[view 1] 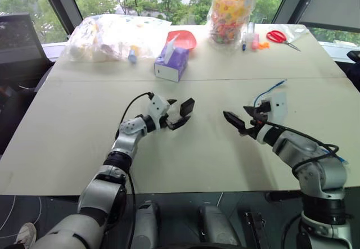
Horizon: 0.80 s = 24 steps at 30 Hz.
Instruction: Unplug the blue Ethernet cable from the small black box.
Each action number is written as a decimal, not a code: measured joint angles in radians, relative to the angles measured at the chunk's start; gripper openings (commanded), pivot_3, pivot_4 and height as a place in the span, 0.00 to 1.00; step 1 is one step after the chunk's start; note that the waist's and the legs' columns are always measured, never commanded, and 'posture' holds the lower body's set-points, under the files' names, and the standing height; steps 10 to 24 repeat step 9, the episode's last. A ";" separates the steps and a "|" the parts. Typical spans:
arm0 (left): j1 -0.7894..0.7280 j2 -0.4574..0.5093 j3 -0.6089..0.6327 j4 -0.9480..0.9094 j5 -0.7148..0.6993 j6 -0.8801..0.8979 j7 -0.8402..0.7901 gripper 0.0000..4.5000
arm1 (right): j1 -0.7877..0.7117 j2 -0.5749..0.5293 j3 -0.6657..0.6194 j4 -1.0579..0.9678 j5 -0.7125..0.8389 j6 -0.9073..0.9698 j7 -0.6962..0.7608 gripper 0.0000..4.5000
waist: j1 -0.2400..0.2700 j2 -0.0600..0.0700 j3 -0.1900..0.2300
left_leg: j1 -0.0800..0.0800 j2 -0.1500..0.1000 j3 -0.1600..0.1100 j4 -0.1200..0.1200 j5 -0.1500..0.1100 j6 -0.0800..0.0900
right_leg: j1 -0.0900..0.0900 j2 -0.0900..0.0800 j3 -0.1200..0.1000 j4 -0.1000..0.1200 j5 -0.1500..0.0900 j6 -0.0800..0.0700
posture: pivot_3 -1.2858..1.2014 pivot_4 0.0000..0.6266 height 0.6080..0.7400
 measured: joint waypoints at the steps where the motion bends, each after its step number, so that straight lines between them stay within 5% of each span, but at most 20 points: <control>1: 0.014 0.017 0.002 -0.032 -0.007 0.025 -0.011 0.99 | 0.010 -0.011 -0.006 -0.011 0.014 0.011 0.011 1.00 | 0.001 0.000 0.000 | 0.000 0.000 0.000 0.000 0.000 0.000 | 0.000 0.000 0.000 0.000 0.000 0.000 | 0.52 0.24 0.96; 9: 0.102 0.143 0.043 -0.351 -0.124 0.312 -0.115 0.99 | 0.093 -0.099 -0.075 -0.089 0.142 0.063 0.111 1.00 | 0.006 0.000 0.000 | 0.000 0.000 -0.001 0.001 0.000 0.000 | 0.001 0.000 0.000 0.000 0.000 0.000 | 0.52 0.24 0.96; 24: 0.102 0.143 0.043 -0.351 -0.124 0.312 -0.115 0.99 | 0.093 -0.099 -0.075 -0.089 0.142 0.063 0.111 1.00 | 0.006 0.000 0.000 | 0.000 0.000 -0.001 0.001 0.000 0.000 | 0.001 0.000 0.000 0.000 0.000 0.000 | 0.52 0.24 0.96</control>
